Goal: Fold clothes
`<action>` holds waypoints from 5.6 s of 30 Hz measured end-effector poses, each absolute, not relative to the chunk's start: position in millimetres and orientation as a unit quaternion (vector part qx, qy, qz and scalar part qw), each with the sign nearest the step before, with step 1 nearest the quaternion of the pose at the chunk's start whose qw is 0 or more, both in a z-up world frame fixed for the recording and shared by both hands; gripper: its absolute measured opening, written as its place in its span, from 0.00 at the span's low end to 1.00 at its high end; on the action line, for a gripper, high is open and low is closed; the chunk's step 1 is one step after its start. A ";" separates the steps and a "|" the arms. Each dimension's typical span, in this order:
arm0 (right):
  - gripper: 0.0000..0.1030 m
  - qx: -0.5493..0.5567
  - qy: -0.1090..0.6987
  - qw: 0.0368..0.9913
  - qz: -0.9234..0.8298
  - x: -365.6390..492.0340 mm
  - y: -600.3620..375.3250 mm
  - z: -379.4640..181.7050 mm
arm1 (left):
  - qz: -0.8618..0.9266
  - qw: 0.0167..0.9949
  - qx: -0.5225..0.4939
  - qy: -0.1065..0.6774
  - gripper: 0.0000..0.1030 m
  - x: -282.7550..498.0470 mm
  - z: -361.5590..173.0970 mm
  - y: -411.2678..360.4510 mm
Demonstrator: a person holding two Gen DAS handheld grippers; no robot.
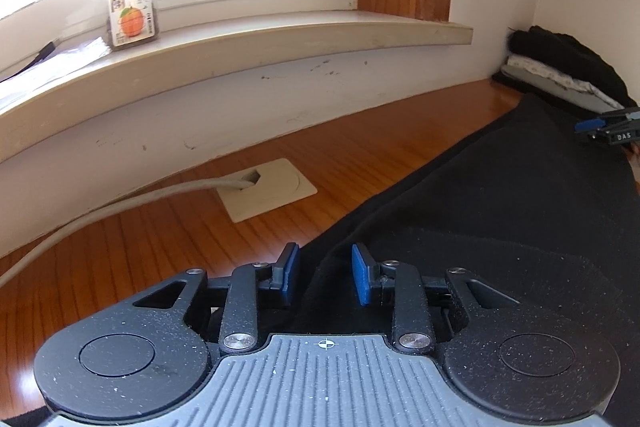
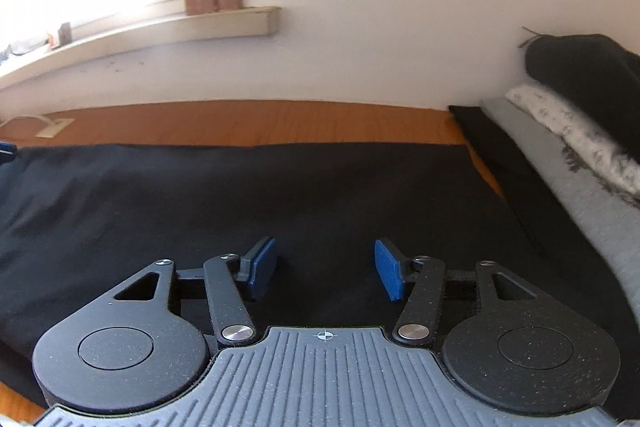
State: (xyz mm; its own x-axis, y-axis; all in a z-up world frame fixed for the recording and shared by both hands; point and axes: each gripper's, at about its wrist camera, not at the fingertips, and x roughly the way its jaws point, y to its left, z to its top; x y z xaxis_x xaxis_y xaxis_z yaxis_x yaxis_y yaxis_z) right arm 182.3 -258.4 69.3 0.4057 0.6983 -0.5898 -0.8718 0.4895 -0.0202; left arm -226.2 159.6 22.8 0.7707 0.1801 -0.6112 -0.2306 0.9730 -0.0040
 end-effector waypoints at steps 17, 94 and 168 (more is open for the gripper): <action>0.59 -0.129 0.262 0.826 0.483 171.3 -268.0 79.5 | 0.133 0.941 -0.035 0.308 0.67 -262.6 54.3 180.5; 0.73 -0.153 0.253 0.777 0.555 121.4 -234.0 71.6 | 0.183 0.932 0.094 0.298 0.07 -375.5 39.1 2.6; 0.37 -0.185 0.204 0.515 0.812 -132.0 -120.3 90.1 | 0.210 0.915 0.041 0.342 0.14 -361.5 54.7 138.2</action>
State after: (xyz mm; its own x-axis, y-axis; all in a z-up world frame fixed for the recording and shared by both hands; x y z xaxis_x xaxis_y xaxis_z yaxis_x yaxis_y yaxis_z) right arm -132.0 -120.3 90.1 -0.4017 0.7603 -0.5104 -0.9114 -0.3864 0.1417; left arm -361.5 138.2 54.7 0.6774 0.4122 -0.6093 -0.3554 0.9086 0.2195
